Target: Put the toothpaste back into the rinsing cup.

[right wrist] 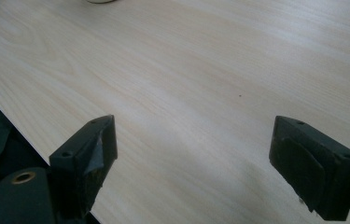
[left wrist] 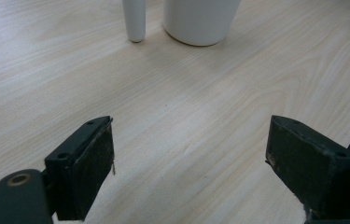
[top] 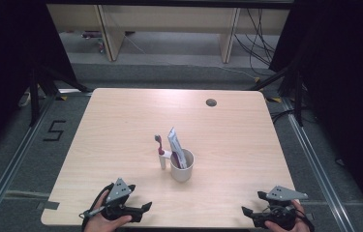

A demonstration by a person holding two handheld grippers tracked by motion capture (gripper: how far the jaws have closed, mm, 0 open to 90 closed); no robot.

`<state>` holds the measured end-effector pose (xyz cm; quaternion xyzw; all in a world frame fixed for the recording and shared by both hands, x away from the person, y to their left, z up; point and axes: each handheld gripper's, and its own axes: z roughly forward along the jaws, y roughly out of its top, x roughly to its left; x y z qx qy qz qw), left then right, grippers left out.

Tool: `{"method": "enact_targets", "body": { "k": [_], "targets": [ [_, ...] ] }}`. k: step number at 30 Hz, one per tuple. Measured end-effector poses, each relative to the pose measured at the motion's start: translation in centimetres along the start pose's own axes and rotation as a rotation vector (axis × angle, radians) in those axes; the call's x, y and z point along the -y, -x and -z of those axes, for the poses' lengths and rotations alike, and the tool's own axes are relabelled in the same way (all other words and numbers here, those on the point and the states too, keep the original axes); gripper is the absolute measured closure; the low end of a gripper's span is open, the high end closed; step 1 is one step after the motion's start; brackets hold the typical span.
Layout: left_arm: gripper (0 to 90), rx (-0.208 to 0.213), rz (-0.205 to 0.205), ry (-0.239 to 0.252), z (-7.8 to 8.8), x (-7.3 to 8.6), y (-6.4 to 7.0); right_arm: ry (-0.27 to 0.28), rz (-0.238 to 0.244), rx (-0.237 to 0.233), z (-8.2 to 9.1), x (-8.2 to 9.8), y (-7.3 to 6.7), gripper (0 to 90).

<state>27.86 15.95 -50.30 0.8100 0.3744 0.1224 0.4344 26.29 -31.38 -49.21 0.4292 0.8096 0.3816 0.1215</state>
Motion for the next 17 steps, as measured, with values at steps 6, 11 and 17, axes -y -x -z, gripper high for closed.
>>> {"method": "enact_targets", "body": {
  "k": [6, 11, 17],
  "targets": [
    [15.0, 0.003, 0.018, 0.024, -0.17, 0.05, 0.07, 0.008, 0.017, -0.001, 0.11, 0.24, 0.14, 15.9],
    [15.0, -0.003, 0.012, 0.007, -0.11, 0.04, 0.06, 0.003, -0.014, 0.006, 0.49, 0.38, -0.05, 15.9],
    [15.0, -0.004, -0.002, -0.004, -0.04, 0.02, -0.17, 0.004, -0.030, 0.012, 0.63, 0.42, 0.10, 15.9]
  ]
}}
